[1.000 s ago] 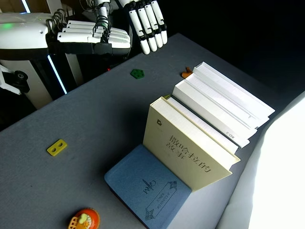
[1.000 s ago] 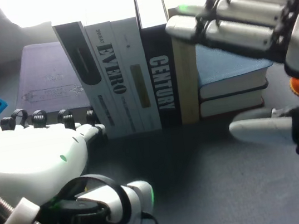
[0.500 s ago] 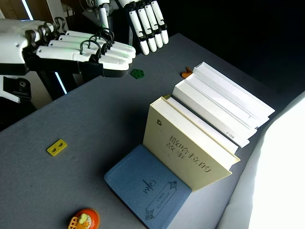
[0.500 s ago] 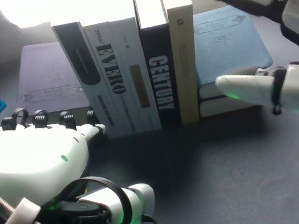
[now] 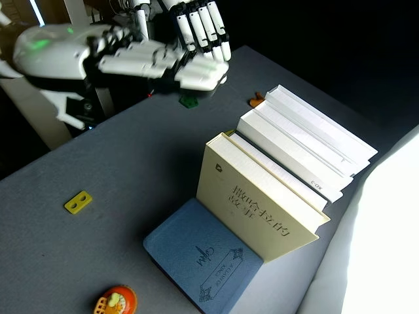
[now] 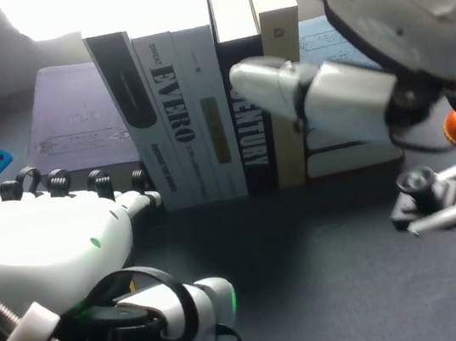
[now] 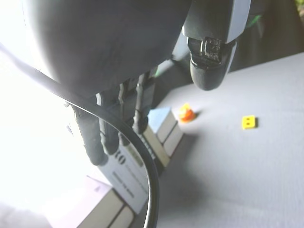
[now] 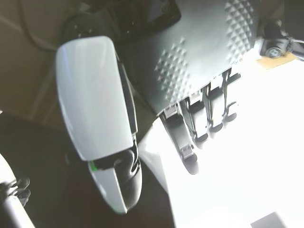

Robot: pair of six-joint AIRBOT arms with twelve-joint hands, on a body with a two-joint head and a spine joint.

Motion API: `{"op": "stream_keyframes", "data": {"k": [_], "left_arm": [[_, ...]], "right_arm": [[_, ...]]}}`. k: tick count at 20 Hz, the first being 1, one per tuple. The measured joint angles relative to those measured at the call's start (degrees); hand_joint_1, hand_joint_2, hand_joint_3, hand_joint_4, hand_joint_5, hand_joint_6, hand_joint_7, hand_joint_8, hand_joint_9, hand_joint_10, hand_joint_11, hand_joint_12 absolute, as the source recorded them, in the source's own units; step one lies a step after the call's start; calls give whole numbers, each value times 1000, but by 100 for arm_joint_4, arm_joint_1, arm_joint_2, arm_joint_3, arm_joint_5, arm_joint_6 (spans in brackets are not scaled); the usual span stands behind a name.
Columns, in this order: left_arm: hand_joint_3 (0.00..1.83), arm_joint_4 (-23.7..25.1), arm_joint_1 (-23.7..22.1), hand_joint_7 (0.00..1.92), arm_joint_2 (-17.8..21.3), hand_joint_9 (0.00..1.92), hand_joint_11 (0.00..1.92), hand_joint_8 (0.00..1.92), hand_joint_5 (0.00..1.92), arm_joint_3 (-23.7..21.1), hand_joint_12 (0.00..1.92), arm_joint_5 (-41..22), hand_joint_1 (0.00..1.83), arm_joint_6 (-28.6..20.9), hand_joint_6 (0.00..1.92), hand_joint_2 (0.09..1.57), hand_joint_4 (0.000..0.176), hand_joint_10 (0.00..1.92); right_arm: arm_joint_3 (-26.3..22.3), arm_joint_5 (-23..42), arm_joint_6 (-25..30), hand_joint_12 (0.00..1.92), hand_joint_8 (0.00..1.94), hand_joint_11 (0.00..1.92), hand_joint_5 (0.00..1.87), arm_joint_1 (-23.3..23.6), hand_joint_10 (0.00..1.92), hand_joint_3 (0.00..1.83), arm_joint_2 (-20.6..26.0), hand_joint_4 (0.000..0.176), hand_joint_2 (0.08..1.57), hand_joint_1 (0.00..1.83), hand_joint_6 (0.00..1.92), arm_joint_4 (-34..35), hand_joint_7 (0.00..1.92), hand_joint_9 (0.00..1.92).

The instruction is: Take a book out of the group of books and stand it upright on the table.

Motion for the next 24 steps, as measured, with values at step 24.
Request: {"op": "stream_keyframes", "data": {"k": [24], "left_arm": [[3,-44,2,72,0,62,0,3,115,-7,245,11,78,0,3,1378,6,7]], "right_arm": [[1014,584,-592,0,3,0,462,-111,0,4,-1486,0,1224,0,125,960,15,0]]}}
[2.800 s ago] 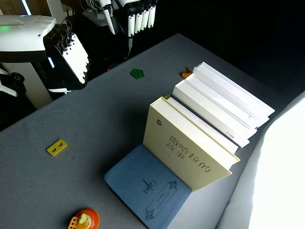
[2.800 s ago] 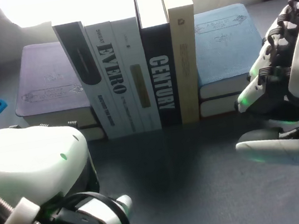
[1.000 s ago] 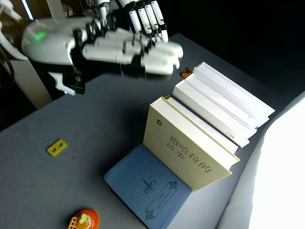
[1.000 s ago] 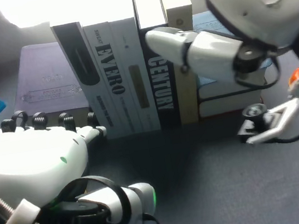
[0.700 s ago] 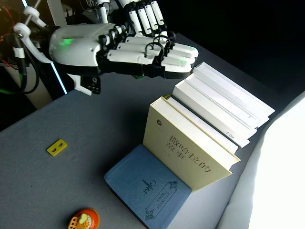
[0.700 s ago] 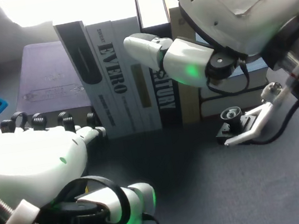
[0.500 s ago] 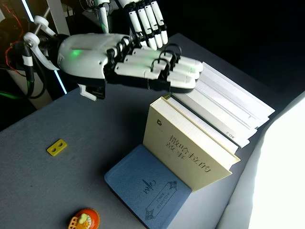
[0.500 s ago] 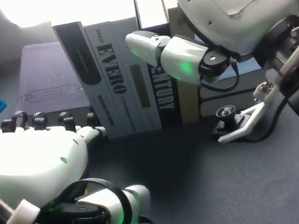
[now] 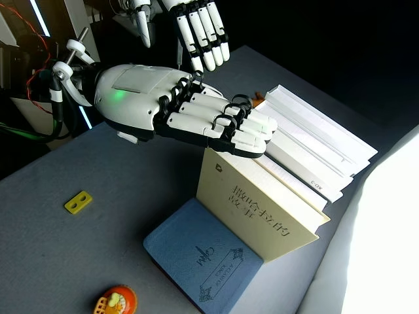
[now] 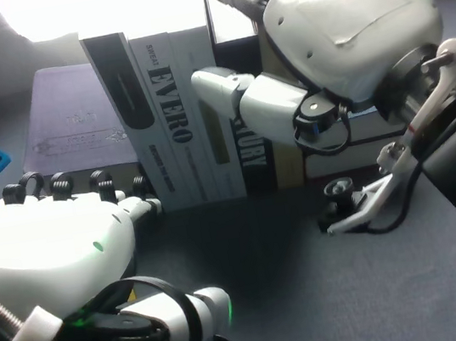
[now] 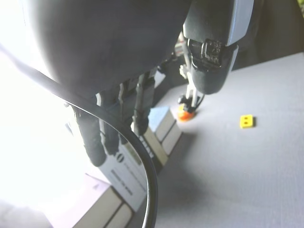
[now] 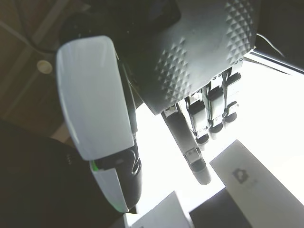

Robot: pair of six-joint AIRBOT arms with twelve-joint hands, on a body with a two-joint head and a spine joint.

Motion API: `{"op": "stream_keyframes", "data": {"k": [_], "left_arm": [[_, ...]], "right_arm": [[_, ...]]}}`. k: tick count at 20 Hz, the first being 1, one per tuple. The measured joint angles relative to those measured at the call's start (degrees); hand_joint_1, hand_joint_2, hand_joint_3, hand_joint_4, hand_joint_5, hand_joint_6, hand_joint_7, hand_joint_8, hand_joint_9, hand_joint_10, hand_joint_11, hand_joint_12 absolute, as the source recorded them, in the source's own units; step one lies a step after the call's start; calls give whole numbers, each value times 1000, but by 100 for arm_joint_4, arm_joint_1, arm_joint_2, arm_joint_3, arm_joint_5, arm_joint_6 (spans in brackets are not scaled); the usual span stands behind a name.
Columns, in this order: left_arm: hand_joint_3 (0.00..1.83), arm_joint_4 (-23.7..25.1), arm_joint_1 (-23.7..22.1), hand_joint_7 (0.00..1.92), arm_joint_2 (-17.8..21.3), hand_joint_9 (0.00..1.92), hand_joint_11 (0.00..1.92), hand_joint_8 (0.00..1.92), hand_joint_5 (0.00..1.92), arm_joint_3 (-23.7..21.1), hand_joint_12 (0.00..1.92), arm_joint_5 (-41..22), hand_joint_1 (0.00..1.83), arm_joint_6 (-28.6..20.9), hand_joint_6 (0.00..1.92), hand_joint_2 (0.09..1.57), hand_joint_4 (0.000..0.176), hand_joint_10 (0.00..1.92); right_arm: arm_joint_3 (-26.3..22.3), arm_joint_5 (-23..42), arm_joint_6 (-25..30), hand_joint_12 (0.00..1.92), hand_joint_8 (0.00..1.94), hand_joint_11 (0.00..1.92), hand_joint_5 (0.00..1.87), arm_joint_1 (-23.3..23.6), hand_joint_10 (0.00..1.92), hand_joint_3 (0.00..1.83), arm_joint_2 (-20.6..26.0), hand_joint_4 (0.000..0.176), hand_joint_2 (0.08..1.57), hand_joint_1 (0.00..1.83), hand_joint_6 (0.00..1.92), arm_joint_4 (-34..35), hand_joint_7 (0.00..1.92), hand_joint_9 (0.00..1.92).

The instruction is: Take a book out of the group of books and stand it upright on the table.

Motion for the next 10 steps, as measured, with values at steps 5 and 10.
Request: {"op": "stream_keyframes", "data": {"k": [5,10], "left_arm": [[0,-2,0,89,0,79,0,3,142,0,248,11,118,0,7,1366,4,7],[0,-4,0,104,0,86,0,5,142,0,272,4,129,0,4,1356,6,4]], "right_arm": [[2,-140,-20,0,2,0,522,-120,0,4,-11,0,1226,0,149,76,18,0],[-129,-87,-278,0,0,0,538,-146,0,1,11,0,1221,0,155,59,13,0]]}}
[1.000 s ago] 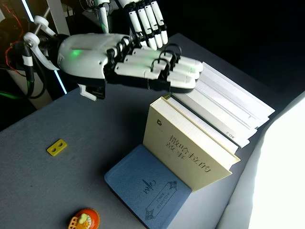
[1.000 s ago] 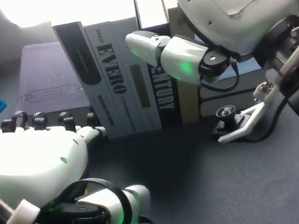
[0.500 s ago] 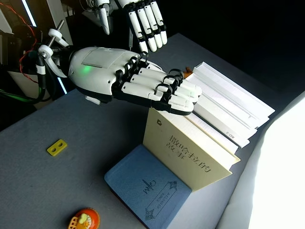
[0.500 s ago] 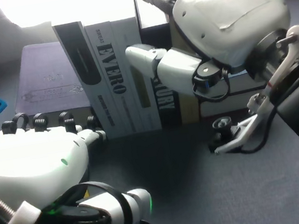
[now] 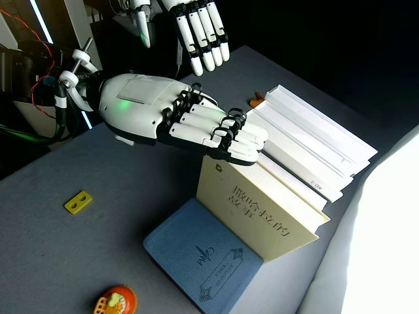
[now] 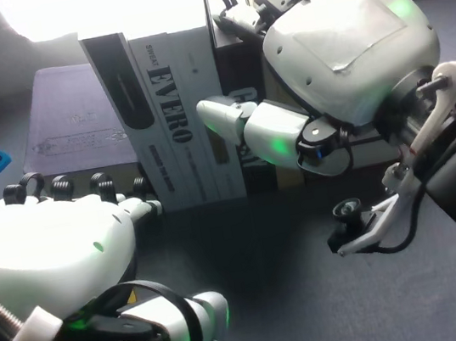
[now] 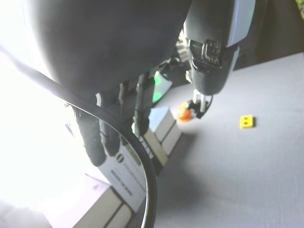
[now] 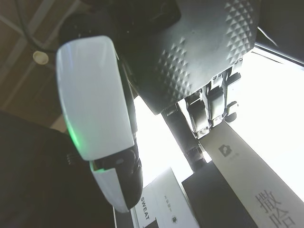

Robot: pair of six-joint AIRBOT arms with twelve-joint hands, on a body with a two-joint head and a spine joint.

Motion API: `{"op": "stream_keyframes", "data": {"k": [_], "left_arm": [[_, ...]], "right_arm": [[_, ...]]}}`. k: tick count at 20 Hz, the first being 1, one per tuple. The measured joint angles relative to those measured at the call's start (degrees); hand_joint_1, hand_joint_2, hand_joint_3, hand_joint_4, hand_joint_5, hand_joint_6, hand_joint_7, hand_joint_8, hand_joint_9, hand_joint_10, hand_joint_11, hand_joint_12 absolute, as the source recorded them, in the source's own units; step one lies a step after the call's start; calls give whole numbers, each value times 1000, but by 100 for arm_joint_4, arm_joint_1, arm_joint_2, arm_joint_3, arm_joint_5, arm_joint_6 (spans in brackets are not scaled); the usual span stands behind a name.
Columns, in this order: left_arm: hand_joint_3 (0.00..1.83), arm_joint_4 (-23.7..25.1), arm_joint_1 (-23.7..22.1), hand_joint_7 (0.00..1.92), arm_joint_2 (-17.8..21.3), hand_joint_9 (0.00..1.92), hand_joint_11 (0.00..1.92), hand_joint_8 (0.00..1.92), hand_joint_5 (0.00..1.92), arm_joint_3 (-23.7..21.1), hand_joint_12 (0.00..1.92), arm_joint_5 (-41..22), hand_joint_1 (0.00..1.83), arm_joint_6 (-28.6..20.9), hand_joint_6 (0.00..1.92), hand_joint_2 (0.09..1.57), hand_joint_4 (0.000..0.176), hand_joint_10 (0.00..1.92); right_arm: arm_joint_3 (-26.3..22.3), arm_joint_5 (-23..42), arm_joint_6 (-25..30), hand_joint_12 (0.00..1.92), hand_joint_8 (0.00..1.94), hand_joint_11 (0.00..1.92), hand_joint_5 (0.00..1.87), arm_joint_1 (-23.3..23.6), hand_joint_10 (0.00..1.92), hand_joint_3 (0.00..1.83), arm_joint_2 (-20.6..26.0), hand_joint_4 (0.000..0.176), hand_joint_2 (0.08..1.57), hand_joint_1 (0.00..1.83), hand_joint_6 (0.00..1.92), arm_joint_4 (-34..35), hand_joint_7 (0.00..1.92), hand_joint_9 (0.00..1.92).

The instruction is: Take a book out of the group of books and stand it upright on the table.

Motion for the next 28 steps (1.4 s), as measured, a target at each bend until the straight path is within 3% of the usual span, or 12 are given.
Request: {"op": "stream_keyframes", "data": {"k": [5,15,26,28], "left_arm": [[0,-2,0,99,0,80,0,4,157,2,254,0,142,-2,7,1355,6,4],[0,-2,-2,93,0,79,0,5,164,2,243,-4,190,-2,6,1337,5,4],[2,-4,-2,82,0,69,0,4,124,2,258,-9,100,0,8,1353,7,5],[0,-7,-2,94,0,78,0,6,150,2,256,-4,162,-2,14,1350,5,7]], "right_arm": [[-267,66,-177,0,0,0,553,-48,0,2,111,0,1223,0,161,0,0,0],[-1346,197,-1047,0,0,0,575,-374,0,0,533,0,1217,0,169,-57,0,0],[-2153,-319,-1484,0,0,0,598,-675,0,1,949,0,1222,0,175,120,0,0],[-2186,-433,-1558,0,0,0,586,-774,0,2,949,0,1224,0,169,146,0,0]]}}
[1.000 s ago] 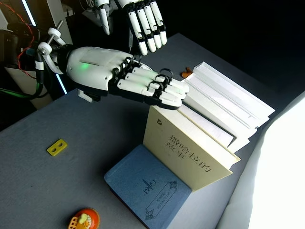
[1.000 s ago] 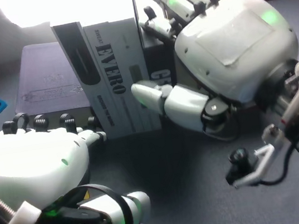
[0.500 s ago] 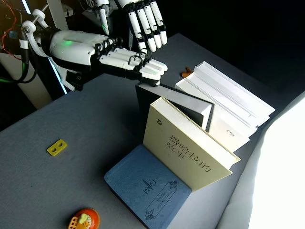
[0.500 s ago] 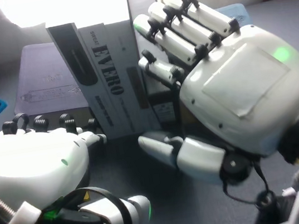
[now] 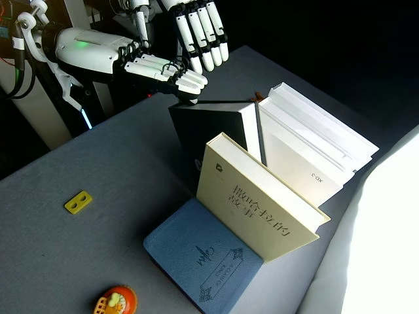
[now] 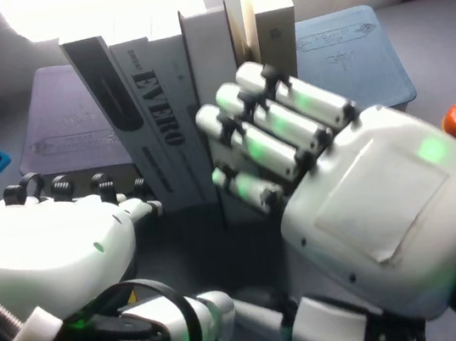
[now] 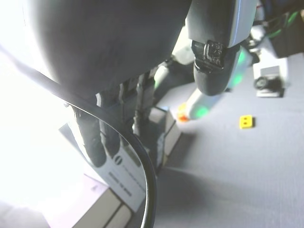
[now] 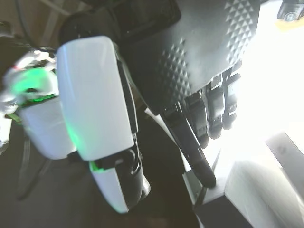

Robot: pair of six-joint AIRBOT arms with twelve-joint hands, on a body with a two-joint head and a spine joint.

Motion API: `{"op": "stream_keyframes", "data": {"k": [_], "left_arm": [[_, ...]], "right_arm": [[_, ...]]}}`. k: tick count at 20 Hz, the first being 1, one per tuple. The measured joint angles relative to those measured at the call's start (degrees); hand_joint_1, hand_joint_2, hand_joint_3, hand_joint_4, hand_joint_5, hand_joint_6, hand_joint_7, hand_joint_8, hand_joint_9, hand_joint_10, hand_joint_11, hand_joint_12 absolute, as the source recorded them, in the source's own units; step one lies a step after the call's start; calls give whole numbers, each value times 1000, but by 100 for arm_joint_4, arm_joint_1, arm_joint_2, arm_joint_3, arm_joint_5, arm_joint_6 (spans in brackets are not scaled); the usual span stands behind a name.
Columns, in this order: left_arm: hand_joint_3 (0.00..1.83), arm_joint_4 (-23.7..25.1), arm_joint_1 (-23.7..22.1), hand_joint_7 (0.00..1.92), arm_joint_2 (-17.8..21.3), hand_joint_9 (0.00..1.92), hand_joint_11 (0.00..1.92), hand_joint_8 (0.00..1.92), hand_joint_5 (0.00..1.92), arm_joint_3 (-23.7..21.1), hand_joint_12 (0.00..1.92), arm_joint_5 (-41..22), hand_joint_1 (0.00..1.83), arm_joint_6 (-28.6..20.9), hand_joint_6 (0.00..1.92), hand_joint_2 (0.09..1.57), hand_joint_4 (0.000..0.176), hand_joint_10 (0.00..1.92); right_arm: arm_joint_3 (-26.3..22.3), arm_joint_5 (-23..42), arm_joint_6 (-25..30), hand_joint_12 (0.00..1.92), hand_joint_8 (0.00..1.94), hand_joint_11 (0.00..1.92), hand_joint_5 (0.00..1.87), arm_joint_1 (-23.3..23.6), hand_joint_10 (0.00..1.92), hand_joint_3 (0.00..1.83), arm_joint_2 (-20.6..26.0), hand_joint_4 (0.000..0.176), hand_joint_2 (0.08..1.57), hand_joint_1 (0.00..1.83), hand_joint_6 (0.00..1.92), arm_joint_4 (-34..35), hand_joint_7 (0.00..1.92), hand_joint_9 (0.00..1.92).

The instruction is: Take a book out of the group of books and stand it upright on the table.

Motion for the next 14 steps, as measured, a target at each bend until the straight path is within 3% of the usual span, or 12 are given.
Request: {"op": "stream_keyframes", "data": {"k": [3,6,9,14], "left_arm": [[0,-2,0,95,0,79,0,4,134,0,270,-4,153,2,2,1346,5,5],[3,-2,0,46,0,45,0,1,57,0,134,-2,72,0,2,1362,6,1],[0,0,0,30,0,37,0,1,51,0,87,-4,102,2,0,1363,0,2],[1,-7,0,6,0,11,6,0,38,0,30,-4,110,0,4,1371,3,1]], "right_arm": [[-20,-153,-144,0,1,0,615,-103,0,2,0,0,1224,0,179,162,2,0],[-17,-166,-223,0,5,0,677,-170,0,1,0,0,1222,7,201,111,16,0],[-20,-212,-297,0,0,0,713,-286,0,0,0,0,1222,78,158,52,24,0],[138,-424,-358,0,0,0,670,-389,0,2,0,0,1228,11,116,129,1,0]]}}
